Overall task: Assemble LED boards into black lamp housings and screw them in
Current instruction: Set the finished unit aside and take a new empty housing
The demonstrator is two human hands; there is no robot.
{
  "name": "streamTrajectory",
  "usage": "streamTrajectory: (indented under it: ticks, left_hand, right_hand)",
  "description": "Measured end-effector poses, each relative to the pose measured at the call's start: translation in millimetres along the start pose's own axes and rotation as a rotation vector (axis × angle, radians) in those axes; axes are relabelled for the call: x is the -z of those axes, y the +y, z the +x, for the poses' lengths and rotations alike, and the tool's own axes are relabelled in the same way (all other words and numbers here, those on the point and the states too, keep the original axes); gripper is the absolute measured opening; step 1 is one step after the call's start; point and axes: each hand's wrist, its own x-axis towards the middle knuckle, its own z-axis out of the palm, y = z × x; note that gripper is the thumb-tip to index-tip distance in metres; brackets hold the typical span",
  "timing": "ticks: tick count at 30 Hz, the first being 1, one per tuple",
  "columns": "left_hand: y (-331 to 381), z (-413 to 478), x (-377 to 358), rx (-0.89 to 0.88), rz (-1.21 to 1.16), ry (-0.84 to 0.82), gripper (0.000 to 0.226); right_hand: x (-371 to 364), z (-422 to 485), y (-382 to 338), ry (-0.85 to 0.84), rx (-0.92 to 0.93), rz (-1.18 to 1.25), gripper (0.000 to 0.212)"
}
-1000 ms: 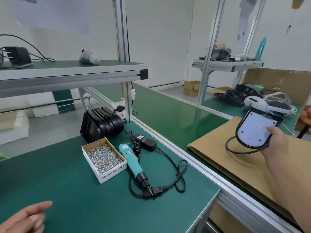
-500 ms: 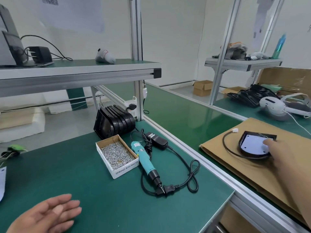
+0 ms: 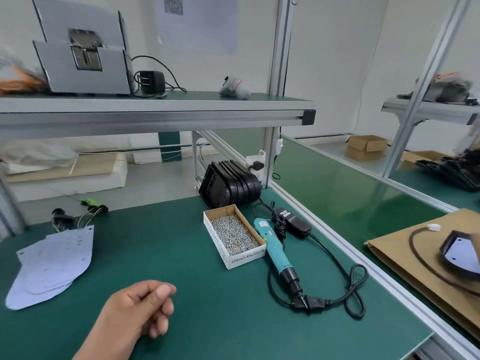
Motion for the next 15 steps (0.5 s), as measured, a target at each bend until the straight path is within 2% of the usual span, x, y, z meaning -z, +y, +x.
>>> streamTrajectory:
  ticks: [2,5,9,15]
  left_hand:
    - [-3,3,-1,0.021,-0.035,0.003,0.018]
    - [-7,5,-1,0.05,-0.075,-0.013,0.022]
    - [-7,4,2,0.03,-0.035,-0.027,0.018]
    - [-1,1,7,-0.016,0.072,-0.08,0.01]
  right_hand:
    - [10,-7,-55,0.005,0.113,0.038,0.036]
    - [17,-48,-178,-0.027,0.229,0.23,0.015]
    - [-10,-90,-337,-0.274,0.503,0.363,0.016]
    - [-68,-88,-500,-0.279,0.764,0.201,0.024]
